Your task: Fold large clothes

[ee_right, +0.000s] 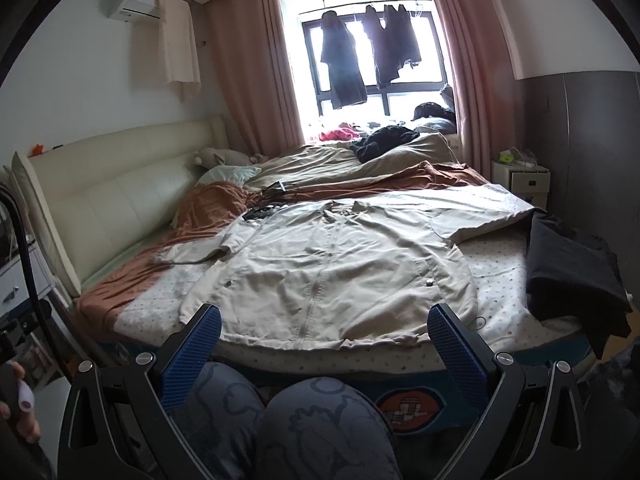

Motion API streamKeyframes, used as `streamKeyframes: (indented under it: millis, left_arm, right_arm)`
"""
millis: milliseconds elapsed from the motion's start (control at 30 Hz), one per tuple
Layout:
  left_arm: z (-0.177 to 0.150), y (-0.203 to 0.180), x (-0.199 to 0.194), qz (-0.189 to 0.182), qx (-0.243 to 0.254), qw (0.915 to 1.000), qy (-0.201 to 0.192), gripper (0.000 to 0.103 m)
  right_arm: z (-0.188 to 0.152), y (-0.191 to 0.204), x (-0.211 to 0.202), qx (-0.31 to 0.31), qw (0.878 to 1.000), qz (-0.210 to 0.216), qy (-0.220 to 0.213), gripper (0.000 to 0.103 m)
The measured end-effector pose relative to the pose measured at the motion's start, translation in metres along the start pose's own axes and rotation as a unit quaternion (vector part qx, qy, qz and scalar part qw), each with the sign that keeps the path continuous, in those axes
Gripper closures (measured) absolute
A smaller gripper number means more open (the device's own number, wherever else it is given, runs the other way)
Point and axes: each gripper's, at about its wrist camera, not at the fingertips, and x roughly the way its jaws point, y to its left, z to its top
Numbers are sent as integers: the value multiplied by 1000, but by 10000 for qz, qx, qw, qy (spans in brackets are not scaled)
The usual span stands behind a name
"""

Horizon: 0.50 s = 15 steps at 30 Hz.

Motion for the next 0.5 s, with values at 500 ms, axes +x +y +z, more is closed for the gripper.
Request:
streamKeyframes:
  millis: [500]
  left_arm:
    - [15, 27, 54, 94, -185, 9995, 228, 0]
  right_arm:
    - [19, 2, 66, 63, 9997, 70, 247, 0]
